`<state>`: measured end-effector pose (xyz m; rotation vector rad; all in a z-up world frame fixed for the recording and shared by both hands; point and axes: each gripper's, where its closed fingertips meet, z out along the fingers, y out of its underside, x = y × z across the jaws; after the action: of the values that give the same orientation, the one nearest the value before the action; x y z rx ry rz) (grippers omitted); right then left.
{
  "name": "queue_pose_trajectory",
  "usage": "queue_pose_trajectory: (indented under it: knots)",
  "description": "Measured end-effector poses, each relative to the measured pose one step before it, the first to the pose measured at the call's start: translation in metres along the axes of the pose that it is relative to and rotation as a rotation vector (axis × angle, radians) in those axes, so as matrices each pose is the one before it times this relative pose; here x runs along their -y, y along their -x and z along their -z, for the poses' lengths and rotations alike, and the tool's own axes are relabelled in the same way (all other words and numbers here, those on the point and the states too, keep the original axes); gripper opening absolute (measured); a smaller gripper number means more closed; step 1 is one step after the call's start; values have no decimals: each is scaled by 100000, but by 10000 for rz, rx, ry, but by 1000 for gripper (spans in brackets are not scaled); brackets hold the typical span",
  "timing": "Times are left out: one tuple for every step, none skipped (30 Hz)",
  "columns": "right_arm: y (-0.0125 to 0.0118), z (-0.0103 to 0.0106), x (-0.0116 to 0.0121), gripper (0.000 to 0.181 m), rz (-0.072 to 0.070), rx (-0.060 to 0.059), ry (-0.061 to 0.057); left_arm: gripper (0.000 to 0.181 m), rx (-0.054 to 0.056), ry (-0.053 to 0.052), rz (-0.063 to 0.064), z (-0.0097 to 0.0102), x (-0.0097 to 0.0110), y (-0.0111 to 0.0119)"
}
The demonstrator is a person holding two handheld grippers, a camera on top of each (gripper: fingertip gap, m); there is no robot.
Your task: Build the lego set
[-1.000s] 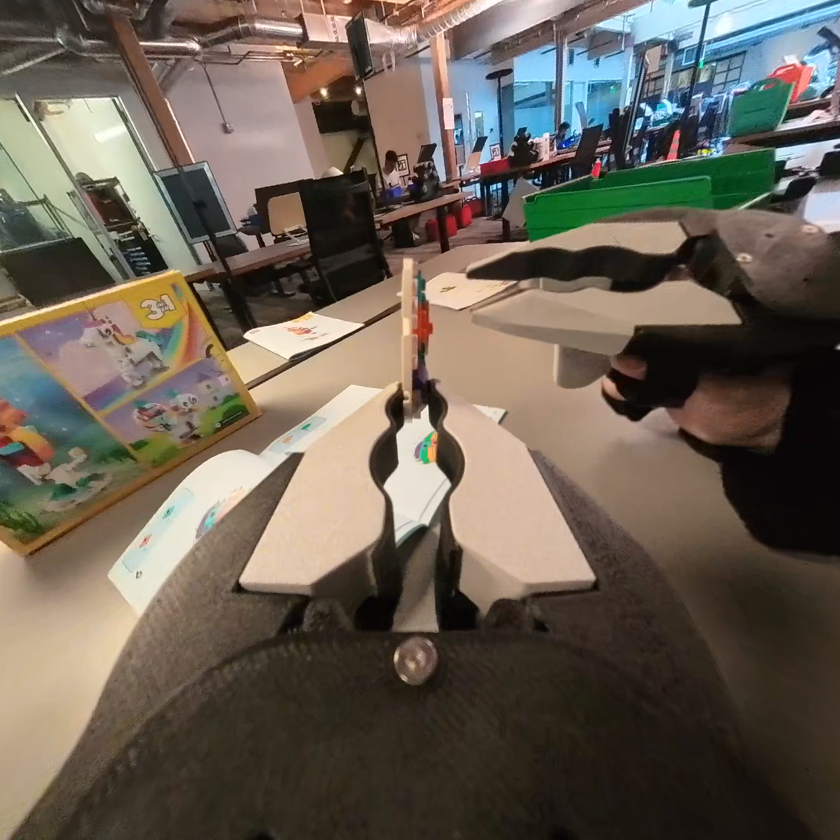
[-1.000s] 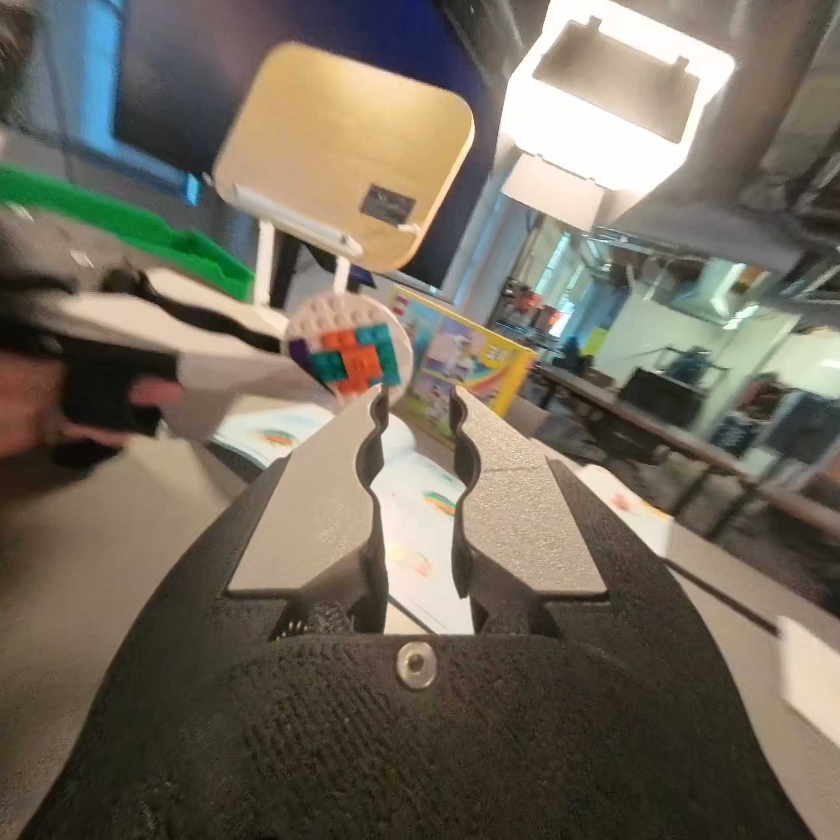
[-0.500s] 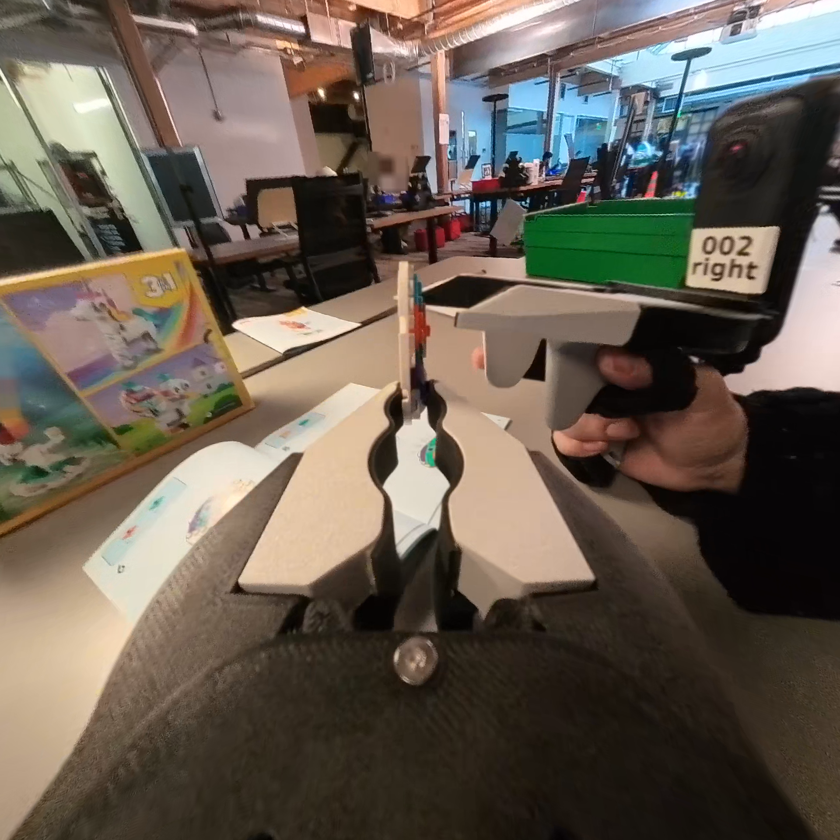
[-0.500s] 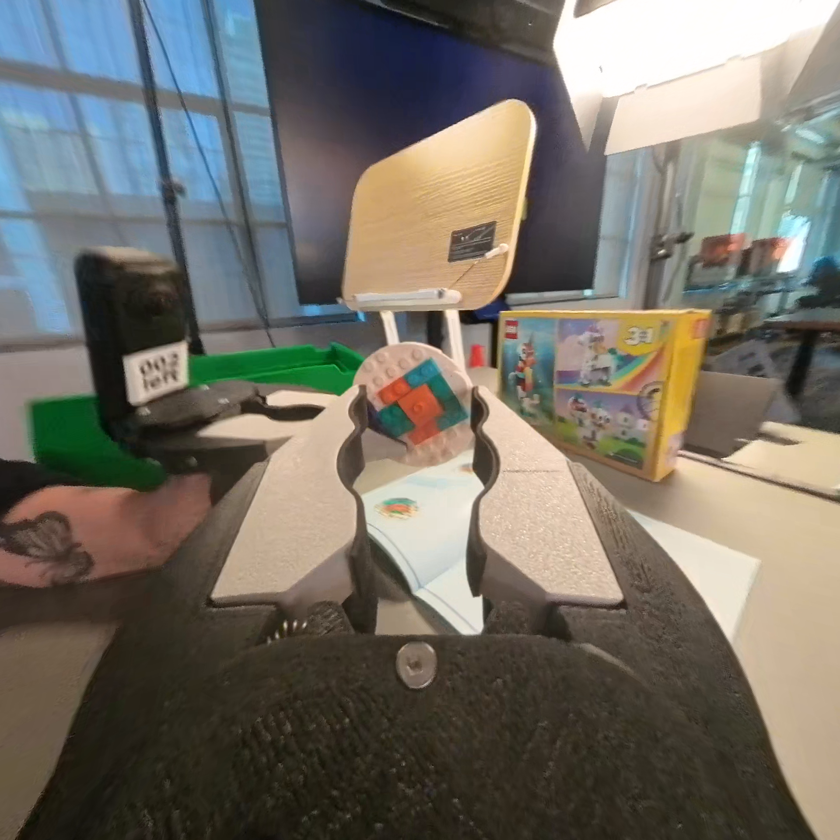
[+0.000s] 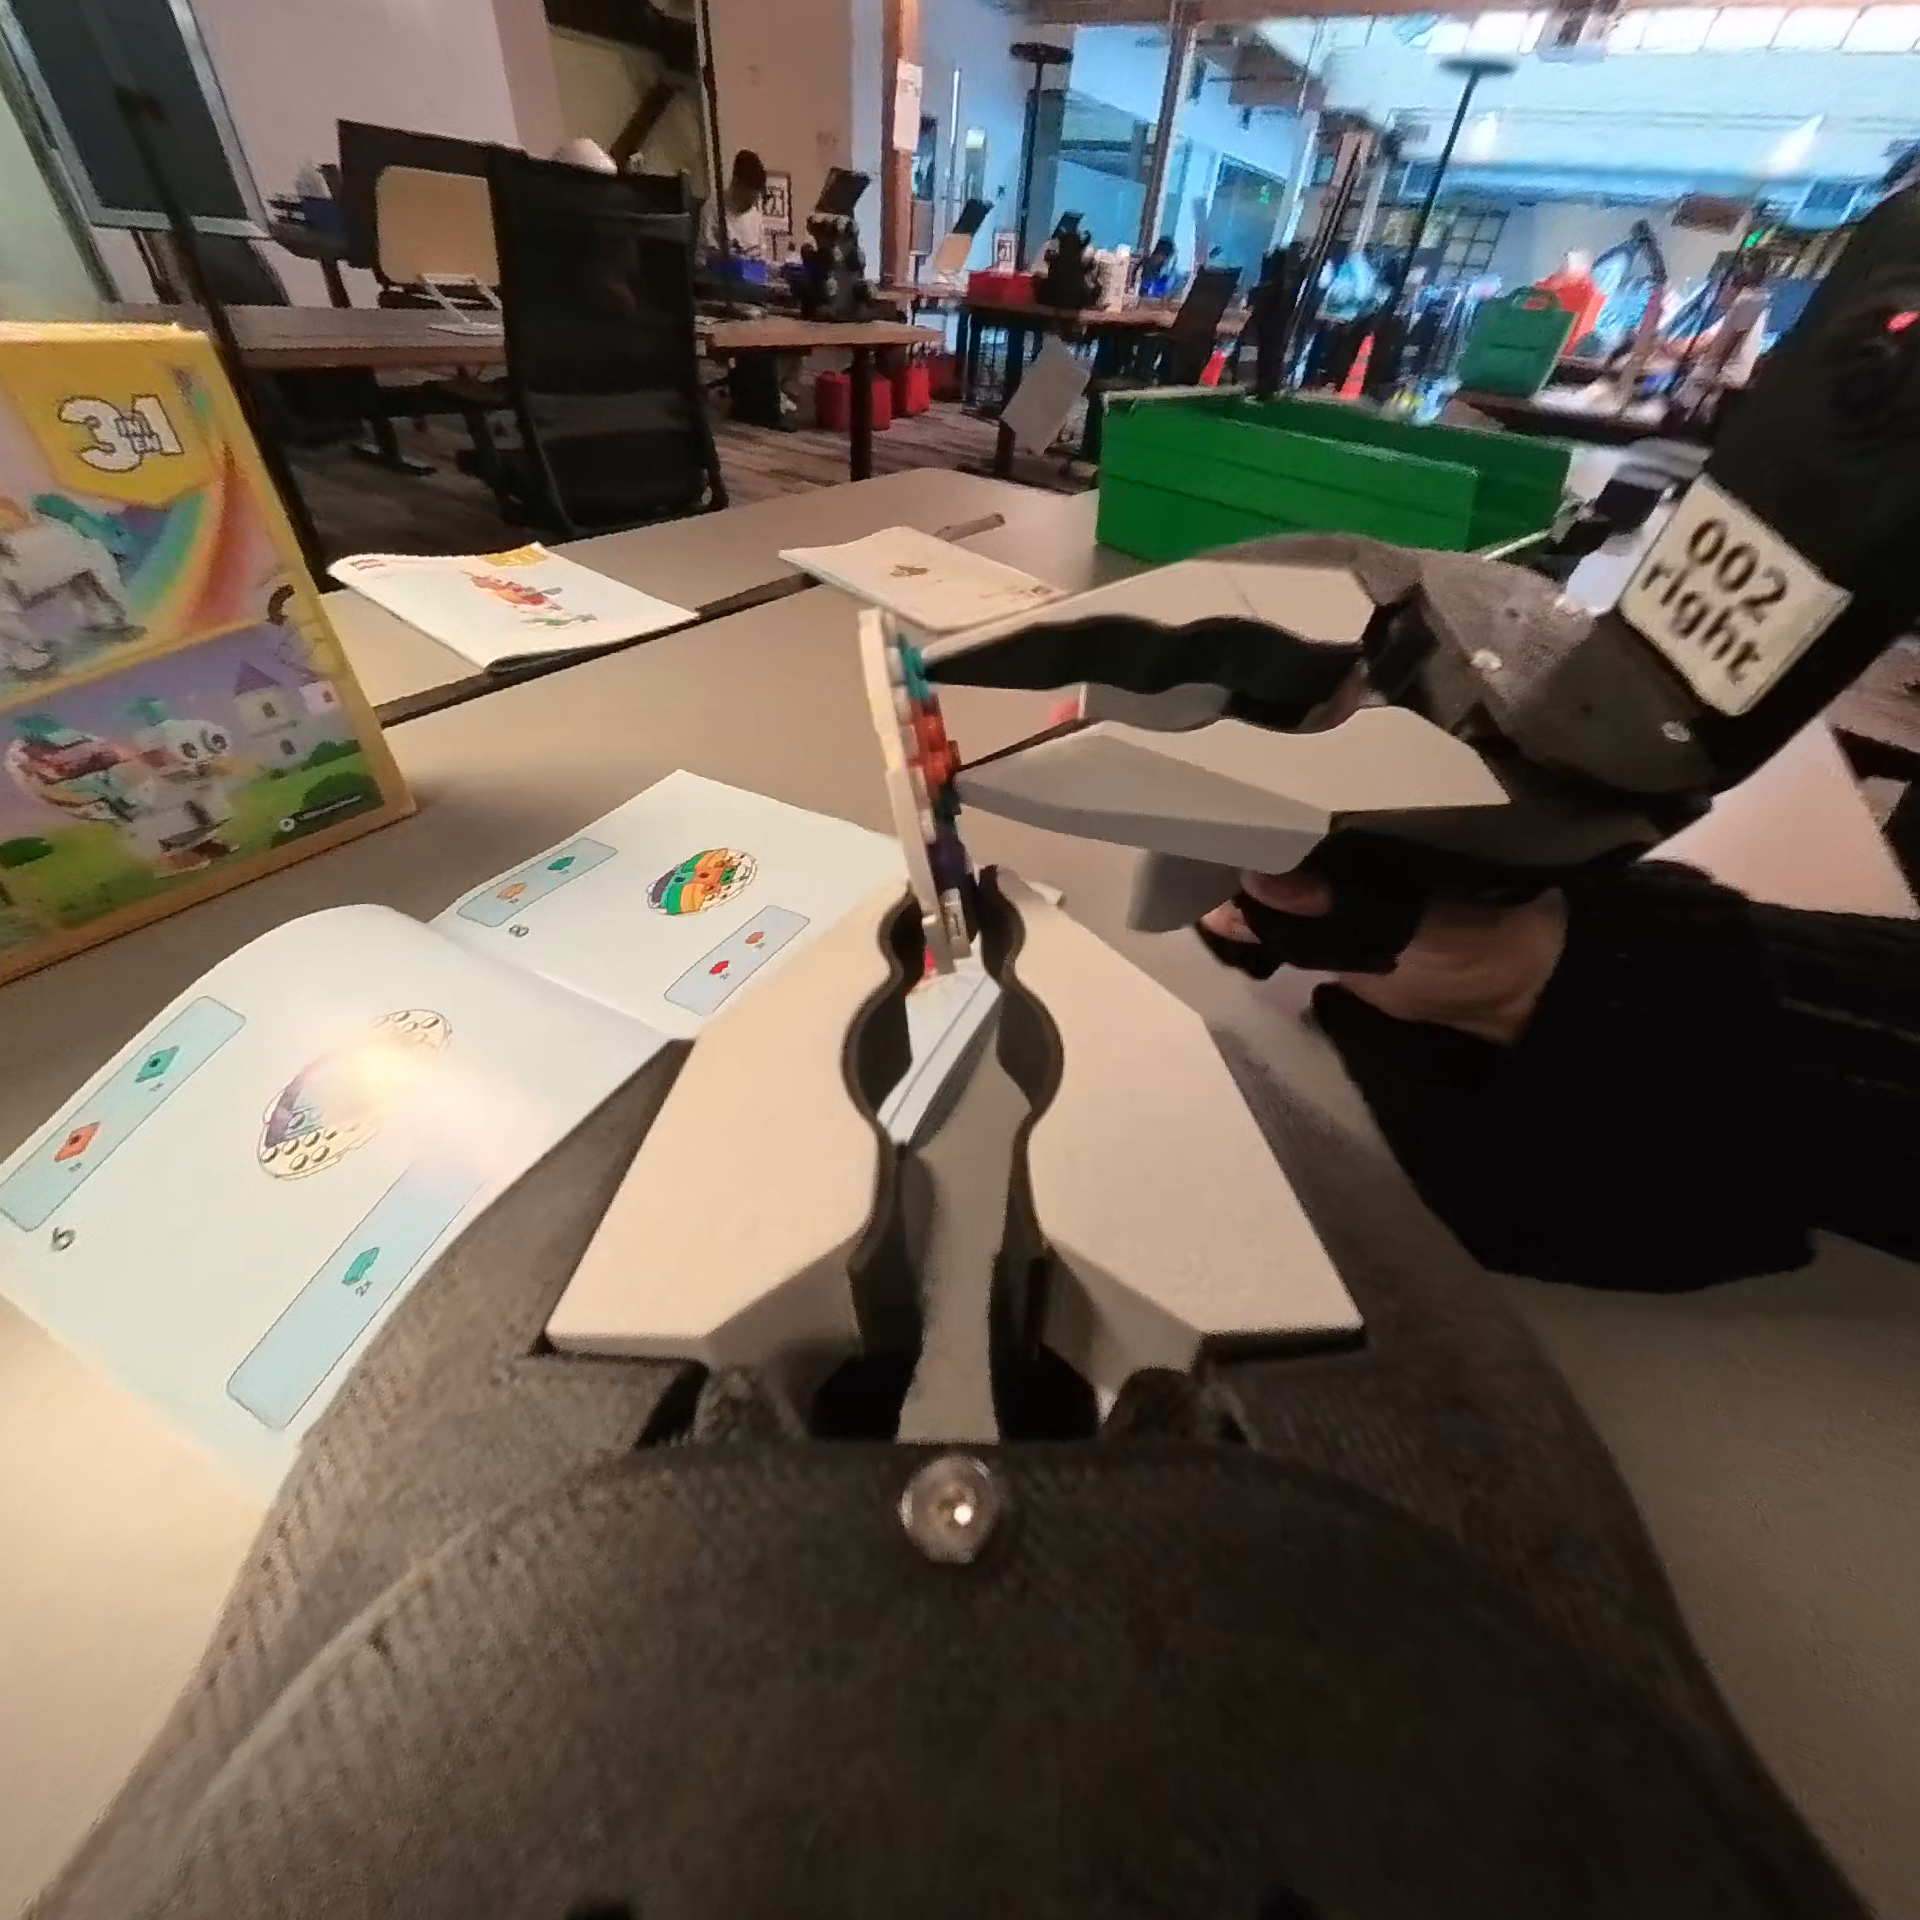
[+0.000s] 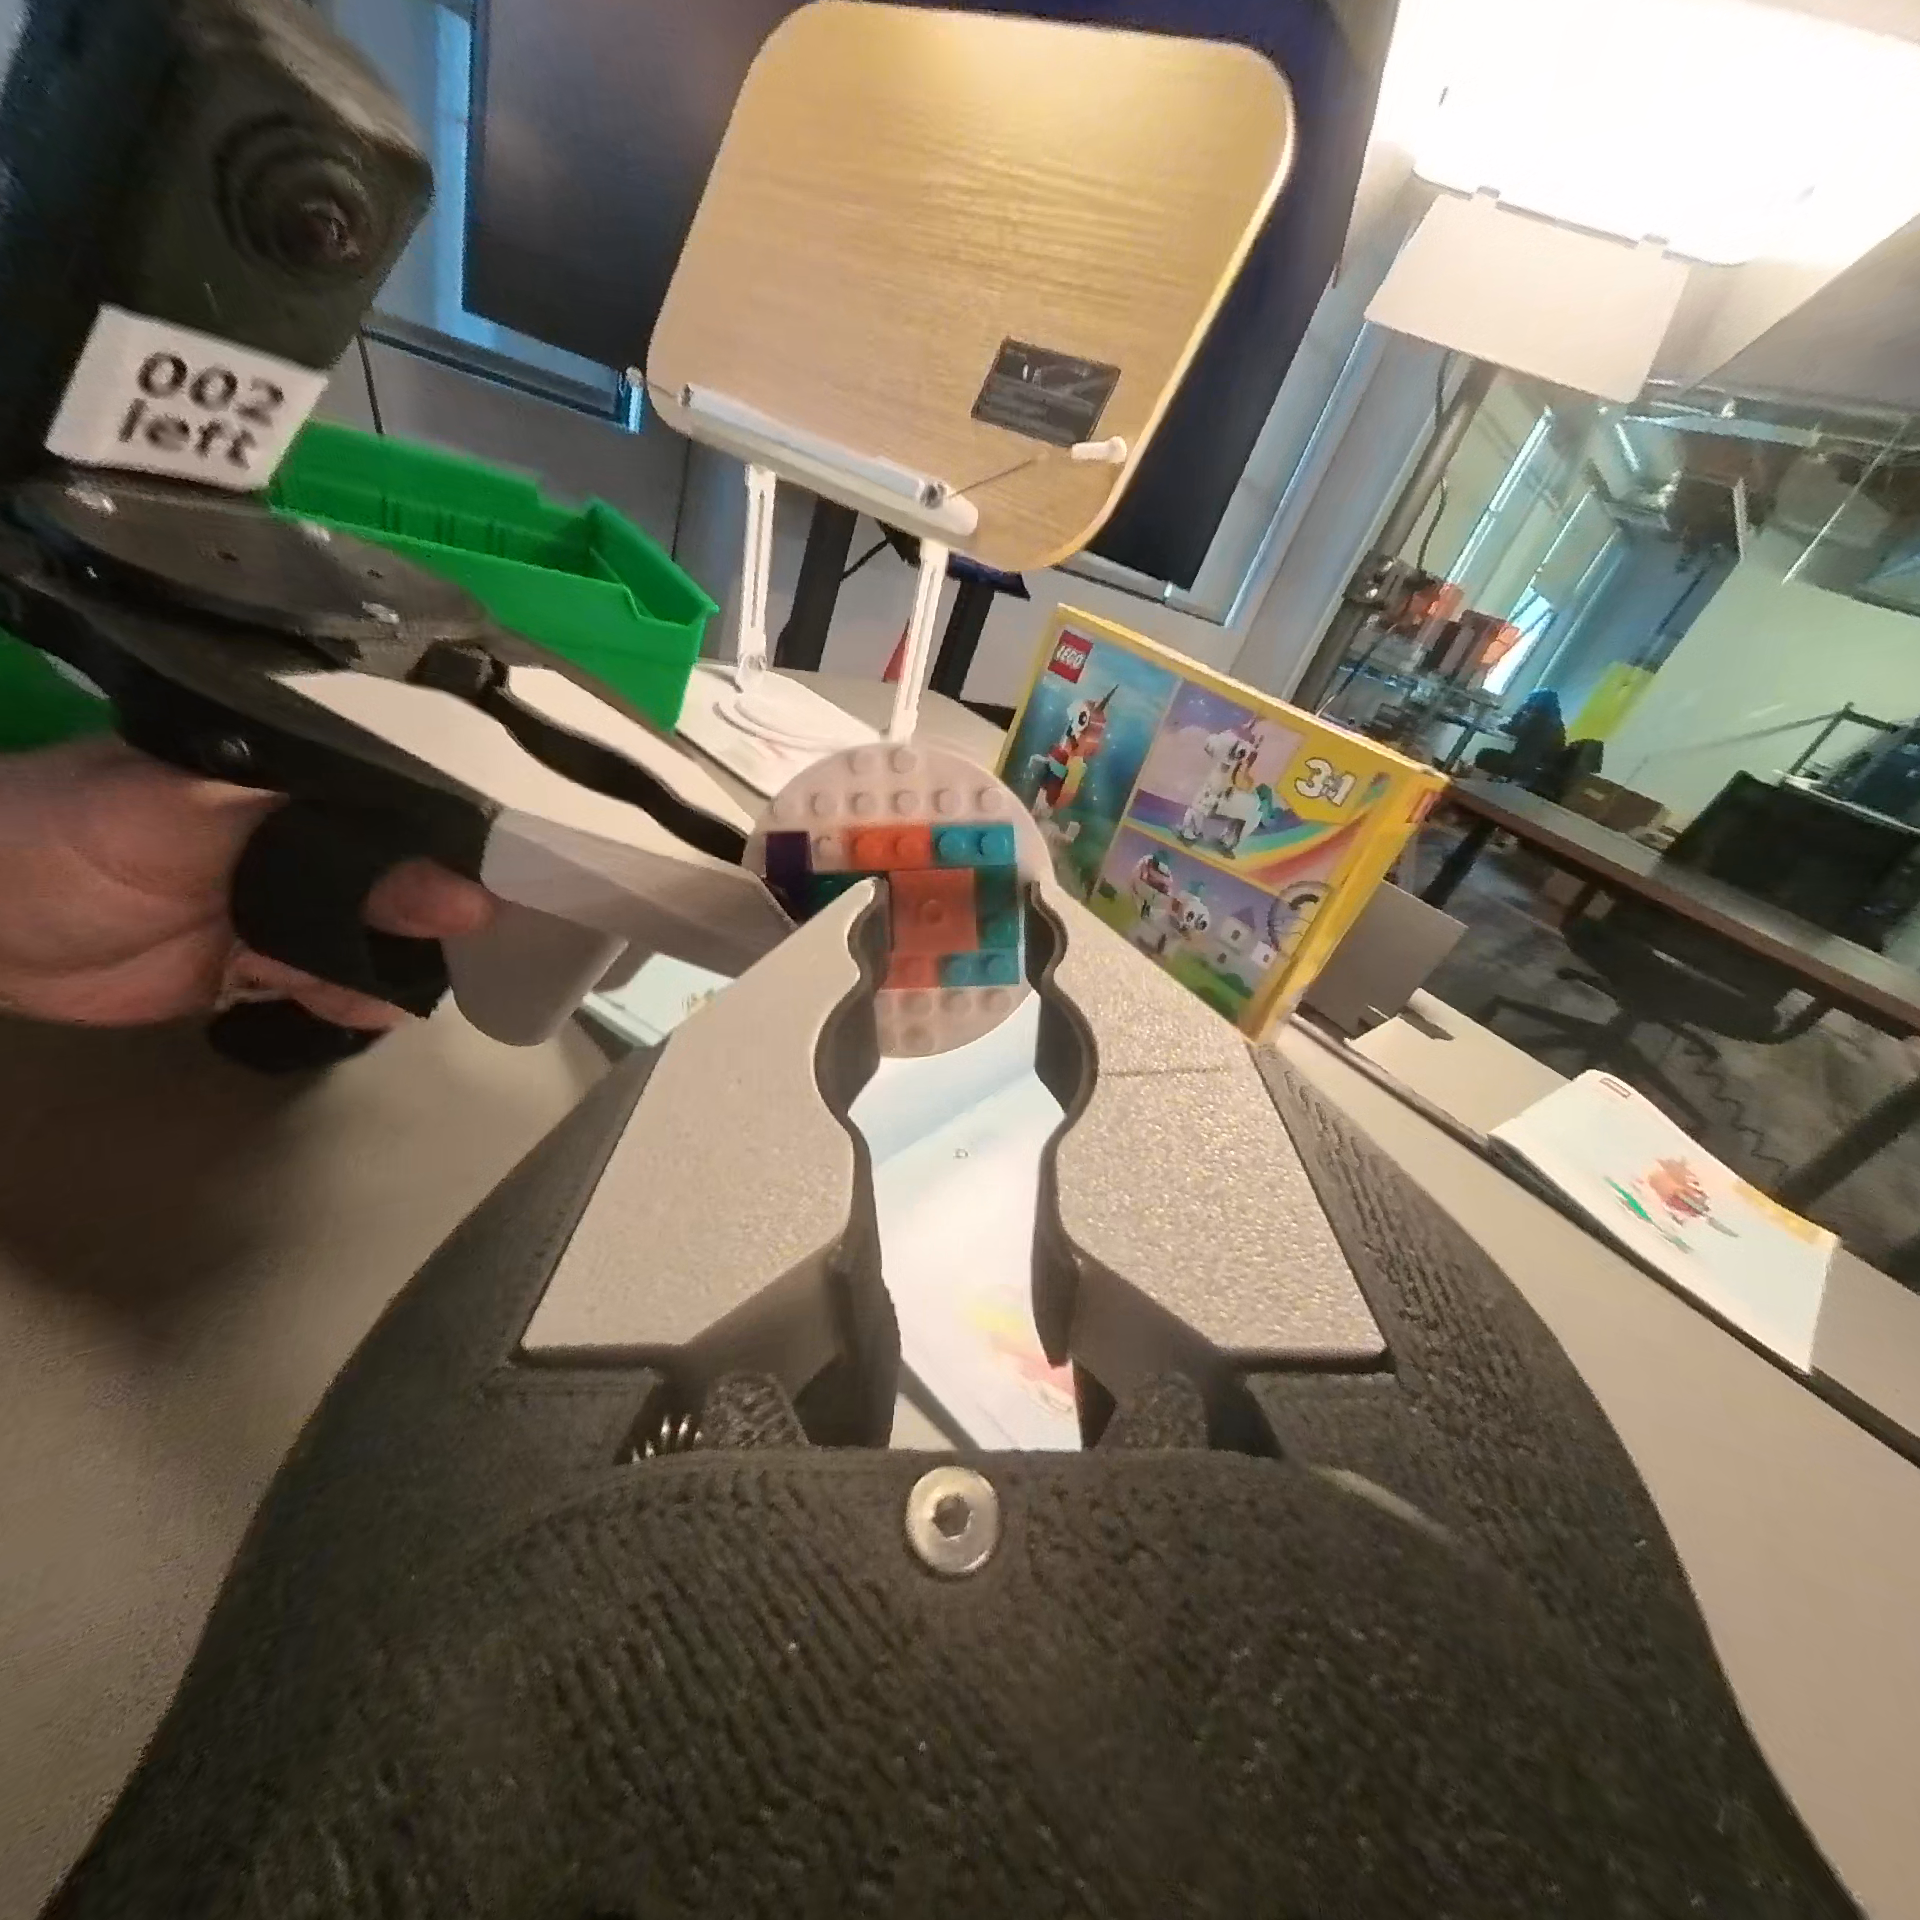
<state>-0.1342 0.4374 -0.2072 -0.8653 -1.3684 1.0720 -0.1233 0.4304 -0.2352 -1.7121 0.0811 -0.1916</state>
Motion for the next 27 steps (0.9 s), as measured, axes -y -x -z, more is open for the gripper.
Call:
queue_pose_trajectory:
  knots:
    - [127, -60, -220, 24, 139, 30, 151, 9, 171, 236, -161, 18, -291, 135]
    - [245, -109, -91, 30, 49, 118, 74, 9, 131, 124, -128, 16, -144, 31]
    - [30, -169, -191, 30, -68, -16, 163, 9, 143, 122, 47, -46, -142, 53]
    - [87, -140, -135, 28, -114, 84, 98, 9, 92, 52, 72, -7, -71, 134]
    - [80, -108, -74, 26, -279, 118, 71, 9, -64, -14, 119, 24, 25, 14]
    - [10, -95, -114, 26, -367, 118, 132, 9, -131, 5, 75, 38, -18, -28]
    - [44, -52, -107, 25, -210, 113, 158, 9, -138, 9, -63, 69, -36, -36]
    - [73, -11, -111, 25, -11, 43, 182, 9, -110, 58, -87, 56, -100, -32]
    - [85, -11, -181, 25, 109, 24, 221, 9, -52, 130, -75, 46, -171, -1]
    - [81, 70, -191, 12, 67, 93, 217, 9, 54, 143, -133, 84, -207, 134]
    - [215, 110, 19, 0, 61, 216, -17, 9, -34, 12, -162, 133, 56, 25]
    - [64, 48, 24, 0, -42, 77, -37, 9, -111, 75, -89, 86, -1, -107]
    - [82, 8, 20, 0, 120, 60, 17, 9, 22, 45, -85, 48, -46, 98]
    - [34, -51, -24, 0, 159, -9, 17, 8, 37, 13, 15, 19, -40, 121]
    - [9, -65, -69, 0, -55, -12, -16, 8, 7, 42, 126, -21, -94, 91]
    - [-3, -25, 2, 0, -142, 18, -105, 8, 23, -20, 120, -25, -46, 112]
    - [23, -2, 14, 0, -37, 30, -82, 8, 30, -63, 183, -39, 23, 97]
    - [176, -49, -60, 11, 23, 95, 21, 8, 114, -111, 293, -83, 91, 212]
    - [43, -125, -214, 21, 49, -34, 111, 8, 107, -118, 331, -90, 82, 220]
    - [88, -125, -145, 27, 161, -40, 66, 8, 17, 4, 267, -113, -87, 135]
    - [-48, -64, -51, 31, 226, -141, 29, 8, 7, 50, 167, -84, -164, 123]
    - [-48, 0, 6, 31, 292, -126, 16, 8, -42, -4, 75, -16, -65, 11]
    - [-39, 35, 62, 30, 330, -110, -9, 8, -78, -22, 20, 27, 51, -71]
    - [-98, 37, -73, 29, 305, -137, 67, 8, -43, -24, 26, 41, 45, -58]
    - [-63, 3, -129, 29, 237, -96, 87, 8, -9, 17, 33, 11, -40, -13]
    - [-59, 17, -50, 29, 143, -63, 24, 8, -78, 49, 8, -16, -83, -84]
    - [-57, 17, 21, 29, 140, -64, -20, 8, -172, 38, 8, -28, -45, -216]
